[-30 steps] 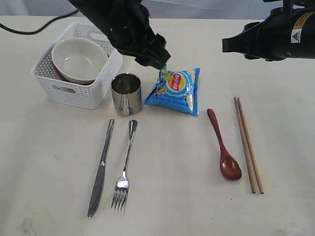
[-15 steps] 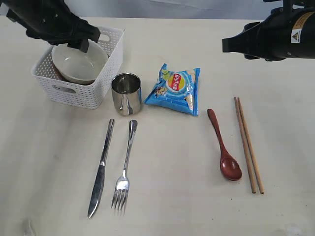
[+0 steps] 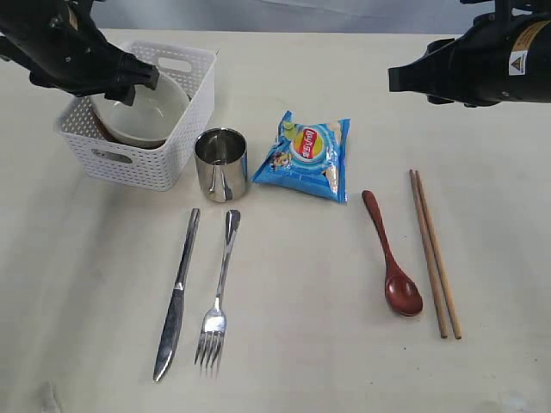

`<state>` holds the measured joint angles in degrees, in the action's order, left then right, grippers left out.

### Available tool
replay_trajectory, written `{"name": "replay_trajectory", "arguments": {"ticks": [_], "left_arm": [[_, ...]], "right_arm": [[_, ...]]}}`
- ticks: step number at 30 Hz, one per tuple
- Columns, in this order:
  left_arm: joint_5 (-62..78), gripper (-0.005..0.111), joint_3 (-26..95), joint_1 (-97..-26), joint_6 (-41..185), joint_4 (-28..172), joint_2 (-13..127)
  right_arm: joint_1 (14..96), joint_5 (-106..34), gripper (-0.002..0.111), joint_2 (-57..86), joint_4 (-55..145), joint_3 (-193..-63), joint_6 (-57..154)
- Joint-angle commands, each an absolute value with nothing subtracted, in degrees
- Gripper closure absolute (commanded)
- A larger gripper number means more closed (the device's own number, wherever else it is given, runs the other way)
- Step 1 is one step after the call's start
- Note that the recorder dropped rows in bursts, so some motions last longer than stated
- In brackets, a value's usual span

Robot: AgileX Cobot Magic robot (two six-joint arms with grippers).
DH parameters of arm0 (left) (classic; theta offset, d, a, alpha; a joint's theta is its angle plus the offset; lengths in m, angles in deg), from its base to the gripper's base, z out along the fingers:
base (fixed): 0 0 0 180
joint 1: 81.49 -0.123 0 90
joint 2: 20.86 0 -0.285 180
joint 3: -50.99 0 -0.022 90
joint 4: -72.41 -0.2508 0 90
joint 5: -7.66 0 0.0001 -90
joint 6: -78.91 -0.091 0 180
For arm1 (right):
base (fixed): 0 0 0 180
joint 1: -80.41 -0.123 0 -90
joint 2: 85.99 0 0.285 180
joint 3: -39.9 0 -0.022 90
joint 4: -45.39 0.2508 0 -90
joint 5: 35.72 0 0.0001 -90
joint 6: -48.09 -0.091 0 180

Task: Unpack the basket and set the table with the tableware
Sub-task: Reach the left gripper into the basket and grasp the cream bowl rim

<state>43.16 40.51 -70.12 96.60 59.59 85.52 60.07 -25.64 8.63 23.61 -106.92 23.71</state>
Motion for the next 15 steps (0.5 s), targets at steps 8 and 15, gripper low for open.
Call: {"name": "replay_trajectory", "arguments": {"ticks": [8,15], "left_arm": [[41.71,0.046,40.2,-70.25,100.39,56.31,88.81],[40.35,0.047,40.2,-70.25,100.39,56.31,90.11]], "right_arm": [[60.31,-25.55,0.069,9.01,23.26,-106.82,23.69],[60.31,-25.55,0.069,9.01,23.26,-106.82,23.69]]}}
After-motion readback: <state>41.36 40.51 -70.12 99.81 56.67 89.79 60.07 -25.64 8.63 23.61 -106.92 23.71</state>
